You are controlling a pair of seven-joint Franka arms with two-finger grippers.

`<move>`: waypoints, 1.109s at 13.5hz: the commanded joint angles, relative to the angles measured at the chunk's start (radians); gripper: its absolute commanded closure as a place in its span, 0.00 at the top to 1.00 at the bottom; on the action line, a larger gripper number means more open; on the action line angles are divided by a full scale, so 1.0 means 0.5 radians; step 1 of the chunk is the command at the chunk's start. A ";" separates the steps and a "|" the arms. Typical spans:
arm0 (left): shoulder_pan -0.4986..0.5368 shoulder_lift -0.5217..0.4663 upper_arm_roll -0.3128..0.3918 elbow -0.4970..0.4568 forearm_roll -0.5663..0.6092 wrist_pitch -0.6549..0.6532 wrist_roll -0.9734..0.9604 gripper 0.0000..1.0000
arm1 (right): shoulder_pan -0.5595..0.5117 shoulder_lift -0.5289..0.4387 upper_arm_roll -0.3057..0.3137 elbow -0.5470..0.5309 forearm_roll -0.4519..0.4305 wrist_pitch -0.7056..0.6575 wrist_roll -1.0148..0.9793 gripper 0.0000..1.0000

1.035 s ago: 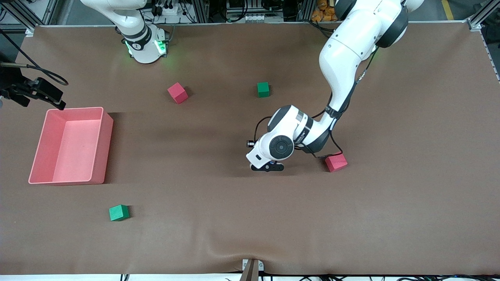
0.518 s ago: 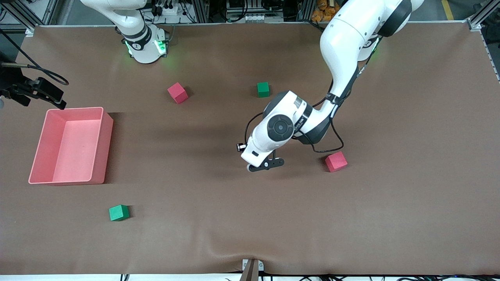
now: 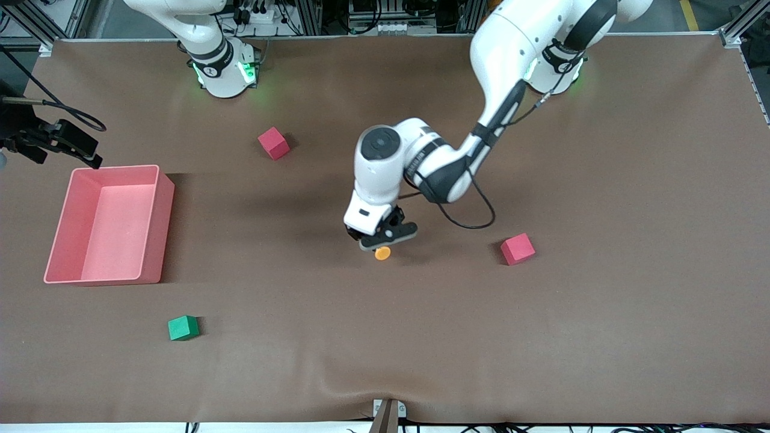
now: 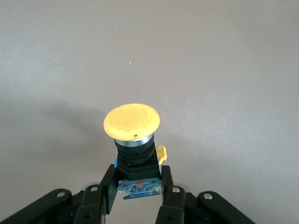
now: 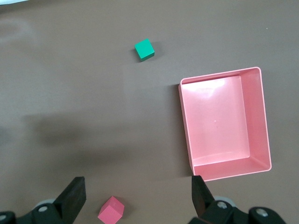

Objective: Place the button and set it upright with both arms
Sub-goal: 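Lift and rotate the button upright, then set it on the table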

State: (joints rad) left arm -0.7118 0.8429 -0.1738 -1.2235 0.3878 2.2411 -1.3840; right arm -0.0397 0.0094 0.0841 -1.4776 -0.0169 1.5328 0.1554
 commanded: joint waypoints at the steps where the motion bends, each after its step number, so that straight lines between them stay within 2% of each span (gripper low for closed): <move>1: -0.104 0.038 0.047 -0.035 0.465 0.110 -0.467 0.00 | -0.028 0.018 0.025 0.041 -0.031 -0.028 -0.013 1.00; 3: -0.162 0.115 0.047 -0.047 0.900 0.147 -0.762 0.00 | -0.028 0.018 0.025 0.038 -0.031 -0.028 -0.013 1.00; 5: -0.184 0.155 0.047 -0.056 1.217 0.147 -0.968 0.00 | -0.028 0.018 0.025 0.038 -0.031 -0.025 -0.013 1.00; 11: -0.288 0.259 0.084 -0.078 1.709 0.101 -1.171 0.00 | -0.031 0.018 0.025 0.038 -0.028 -0.025 -0.010 1.00; 15: -0.402 0.363 0.206 -0.078 1.942 0.052 -1.309 0.00 | -0.056 0.015 0.025 0.038 -0.015 -0.028 -0.013 1.00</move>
State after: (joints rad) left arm -0.8784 0.9870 -0.1024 -1.2877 1.2921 2.2902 -1.9945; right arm -0.0444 0.0098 0.0807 -1.4776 -0.0172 1.5327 0.1554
